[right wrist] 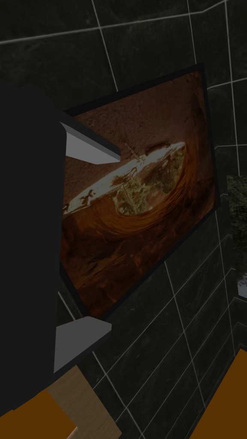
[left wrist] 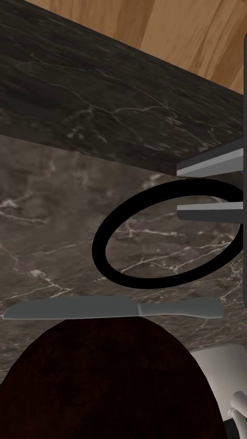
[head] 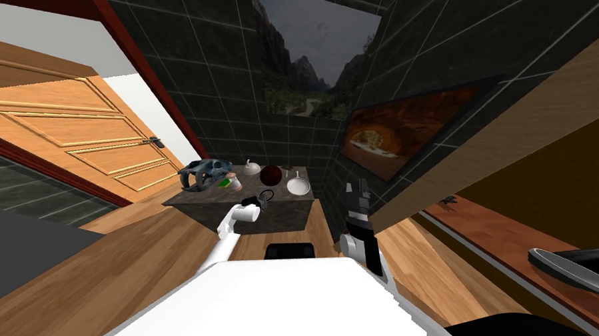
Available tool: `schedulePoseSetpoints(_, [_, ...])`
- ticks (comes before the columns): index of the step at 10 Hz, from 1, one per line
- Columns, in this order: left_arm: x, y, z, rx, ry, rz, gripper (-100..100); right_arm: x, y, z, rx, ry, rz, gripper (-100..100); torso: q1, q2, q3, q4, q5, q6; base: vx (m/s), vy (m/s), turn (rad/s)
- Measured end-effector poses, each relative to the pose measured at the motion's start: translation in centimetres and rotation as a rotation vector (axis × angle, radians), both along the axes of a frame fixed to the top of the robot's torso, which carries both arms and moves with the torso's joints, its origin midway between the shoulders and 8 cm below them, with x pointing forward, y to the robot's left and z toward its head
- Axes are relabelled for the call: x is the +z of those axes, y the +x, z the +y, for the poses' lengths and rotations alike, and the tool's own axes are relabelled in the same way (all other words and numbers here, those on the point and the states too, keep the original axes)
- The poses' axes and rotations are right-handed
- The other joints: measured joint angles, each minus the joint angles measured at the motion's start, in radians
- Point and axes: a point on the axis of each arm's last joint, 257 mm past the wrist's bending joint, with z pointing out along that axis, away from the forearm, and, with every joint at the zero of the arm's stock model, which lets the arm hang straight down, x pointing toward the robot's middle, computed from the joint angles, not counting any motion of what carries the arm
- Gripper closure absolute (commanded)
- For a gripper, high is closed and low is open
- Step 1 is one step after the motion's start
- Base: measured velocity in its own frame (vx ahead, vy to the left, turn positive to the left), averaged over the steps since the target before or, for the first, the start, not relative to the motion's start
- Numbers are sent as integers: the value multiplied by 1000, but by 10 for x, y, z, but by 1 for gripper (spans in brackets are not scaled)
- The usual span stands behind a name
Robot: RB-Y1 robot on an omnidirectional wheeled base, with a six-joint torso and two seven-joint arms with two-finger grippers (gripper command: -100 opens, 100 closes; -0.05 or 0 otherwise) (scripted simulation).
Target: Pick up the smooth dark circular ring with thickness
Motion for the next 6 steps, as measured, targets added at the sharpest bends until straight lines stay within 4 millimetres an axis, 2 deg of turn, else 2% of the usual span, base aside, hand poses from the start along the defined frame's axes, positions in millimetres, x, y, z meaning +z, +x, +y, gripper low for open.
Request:
schedulePoseSetpoints(5, [14,-18,-26,-30,-1,-17,100,0,0,0,0,0,0,0,0,0,0,1,0,0,35,22,56])
schedulePoseSetpoints(6, [14,-18,-26,-31,-1,-17,0,0,0,0,0,0,0,0,-1,1,1,1,0,0,0,0,0])
